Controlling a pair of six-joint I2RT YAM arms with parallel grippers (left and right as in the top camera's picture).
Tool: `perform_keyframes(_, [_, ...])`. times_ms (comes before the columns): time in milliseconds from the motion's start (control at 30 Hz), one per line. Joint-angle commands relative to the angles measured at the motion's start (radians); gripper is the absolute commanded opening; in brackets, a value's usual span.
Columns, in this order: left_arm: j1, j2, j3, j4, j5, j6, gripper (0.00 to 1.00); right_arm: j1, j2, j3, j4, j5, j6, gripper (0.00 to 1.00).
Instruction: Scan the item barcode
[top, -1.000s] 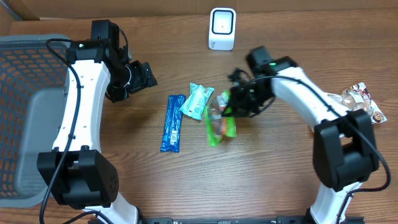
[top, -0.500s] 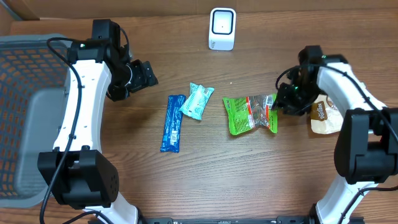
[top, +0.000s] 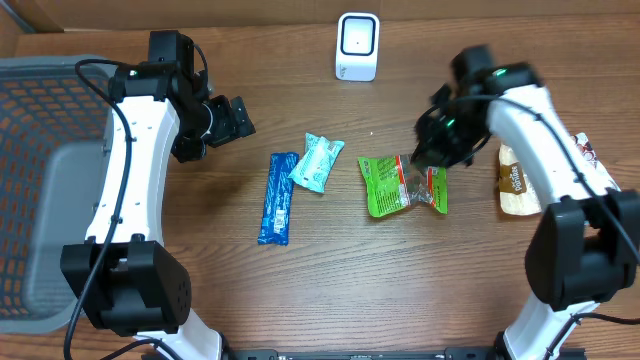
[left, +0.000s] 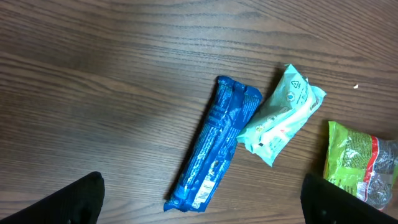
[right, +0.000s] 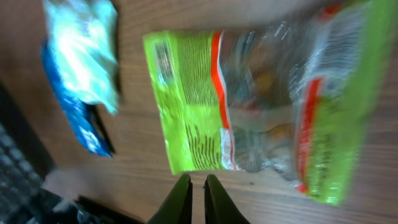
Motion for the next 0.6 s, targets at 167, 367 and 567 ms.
perform_keyframes(167, [-0.008,-0.016,0.021,-0.001,-0.017,0.019,0.92,0.094,-0.006,-0.259,0.153,0.354,0.183,0.14])
perform_keyframes(367, [-0.008,-0.016,0.021,0.000,-0.017,0.019,0.92,0.093,0.000,-0.366,0.474,0.502,-0.007,0.36])
perform_keyframes(567, [-0.008,-0.016,0.021,-0.003,-0.017,0.019,0.92,0.068,-0.011,-0.256,0.452,0.346,-0.132,0.46])
